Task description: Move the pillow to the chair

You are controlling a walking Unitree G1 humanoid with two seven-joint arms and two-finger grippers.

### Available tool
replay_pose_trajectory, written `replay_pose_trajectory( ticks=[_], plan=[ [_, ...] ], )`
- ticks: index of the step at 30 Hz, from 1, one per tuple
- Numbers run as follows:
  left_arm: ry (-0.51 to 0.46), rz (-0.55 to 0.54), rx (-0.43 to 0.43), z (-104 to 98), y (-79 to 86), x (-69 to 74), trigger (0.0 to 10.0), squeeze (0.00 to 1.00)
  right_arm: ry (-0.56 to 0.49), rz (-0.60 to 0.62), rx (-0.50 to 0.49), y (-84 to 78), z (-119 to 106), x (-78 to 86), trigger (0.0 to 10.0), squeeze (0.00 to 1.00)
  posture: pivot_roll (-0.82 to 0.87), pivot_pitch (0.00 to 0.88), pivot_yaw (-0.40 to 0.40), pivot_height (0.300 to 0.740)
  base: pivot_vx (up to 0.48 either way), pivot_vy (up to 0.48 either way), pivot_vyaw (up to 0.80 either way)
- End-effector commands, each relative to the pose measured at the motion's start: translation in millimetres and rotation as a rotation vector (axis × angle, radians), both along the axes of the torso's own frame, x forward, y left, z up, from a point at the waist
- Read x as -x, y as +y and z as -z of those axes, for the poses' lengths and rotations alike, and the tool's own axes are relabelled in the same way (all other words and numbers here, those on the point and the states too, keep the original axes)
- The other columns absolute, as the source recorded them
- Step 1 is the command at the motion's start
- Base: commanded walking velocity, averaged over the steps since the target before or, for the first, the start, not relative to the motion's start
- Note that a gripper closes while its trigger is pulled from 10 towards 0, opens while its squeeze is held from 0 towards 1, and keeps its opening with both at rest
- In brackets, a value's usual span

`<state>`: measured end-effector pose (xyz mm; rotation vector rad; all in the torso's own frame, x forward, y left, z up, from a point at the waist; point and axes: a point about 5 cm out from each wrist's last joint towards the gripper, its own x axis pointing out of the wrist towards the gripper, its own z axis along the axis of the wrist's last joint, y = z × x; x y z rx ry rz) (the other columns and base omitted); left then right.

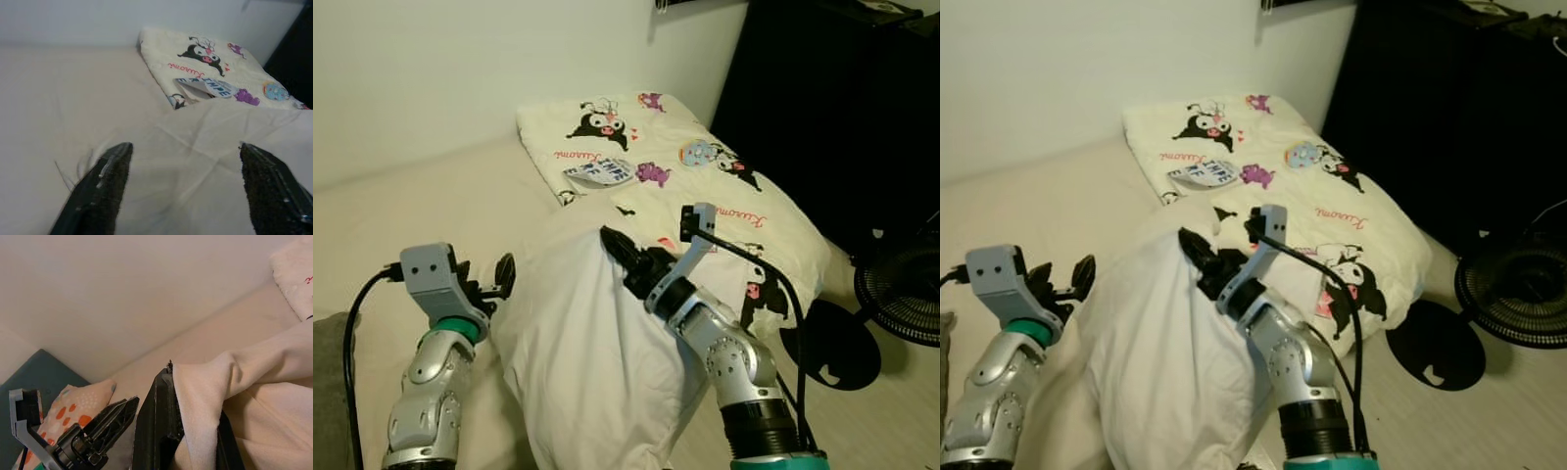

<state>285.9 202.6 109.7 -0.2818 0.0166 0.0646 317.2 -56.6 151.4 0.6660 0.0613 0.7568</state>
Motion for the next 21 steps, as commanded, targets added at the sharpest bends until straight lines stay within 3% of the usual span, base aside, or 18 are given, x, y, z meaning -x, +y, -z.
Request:
replay_pose_trajectory(
  ticks=[1, 4, 8, 15, 18, 19, 20, 21],
  plan=[
    [-0.048, 0.01, 0.068, -1.9, 1.1, 3.1, 10.0, 1.0, -0.037, 0.005, -0.024, 3.2, -8.1, -2.4, 10.0, 0.0, 0.07, 0.0, 0.056, 0.74, 0.0, 0.0, 0.0],
    [-0.082, 0.024, 0.096, -6.6, -0.2, 3.1, 10.0, 1.0, -0.037, 0.005, -0.025, 3.1, -8.2, -2.7, 10.0, 0.0, 0.07, 0.0, 0.056, 0.74, 0.0, 0.0, 0.0],
    [-0.219, 0.061, 0.044, -28.2, -6.1, -1.7, 10.0, 1.0, -0.032, 0.005, -0.021, 3.5, -6.2, -3.5, 10.0, 0.0, 0.07, 0.0, 0.053, 0.74, 0.0, 0.0, 0.0],
    [-0.216, 0.098, 0.021, -29.0, -15.5, -6.8, 10.0, 1.0, -0.027, 0.005, -0.021, 3.0, -4.8, -4.4, 10.0, 0.0, 0.07, 0.0, 0.053, 0.74, 0.0, 0.0, 0.0],
    [-0.165, 0.091, 0.004, -21.0, -15.4, -7.0, 10.0, 1.0, -0.025, 0.005, -0.019, 2.8, -3.7, -4.5, 10.0, 0.0, 0.07, 0.0, 0.053, 0.74, 0.0, 0.0, 0.0],
    [0.067, -0.066, 0.107, 20.1, 2.4, -1.3, 10.0, 1.0, -0.023, 0.007, -0.02, 2.3, -3.0, -4.4, 10.0, 0.0, 0.07, 0.0, 0.056, 0.74, 0.0, 0.0, 0.0],
    [0.067, -0.066, 0.107, 20.1, 2.4, -1.3, 10.0, 1.0, -0.023, 0.007, -0.02, 2.3, -3.0, -4.4, 10.0, 0.0, 0.07, 0.0, 0.056, 0.74, 0.0, 0.0, 0.0],
    [0.157, -0.134, 0.175, 38.0, 9.6, 4.3, 10.0, 1.0, -0.022, 0.008, -0.02, 2.1, -2.8, -4.4, 10.0, 0.0, 0.07, 0.0, 0.056, 0.74, 0.0, 0.0, 0.0]
  ],
)
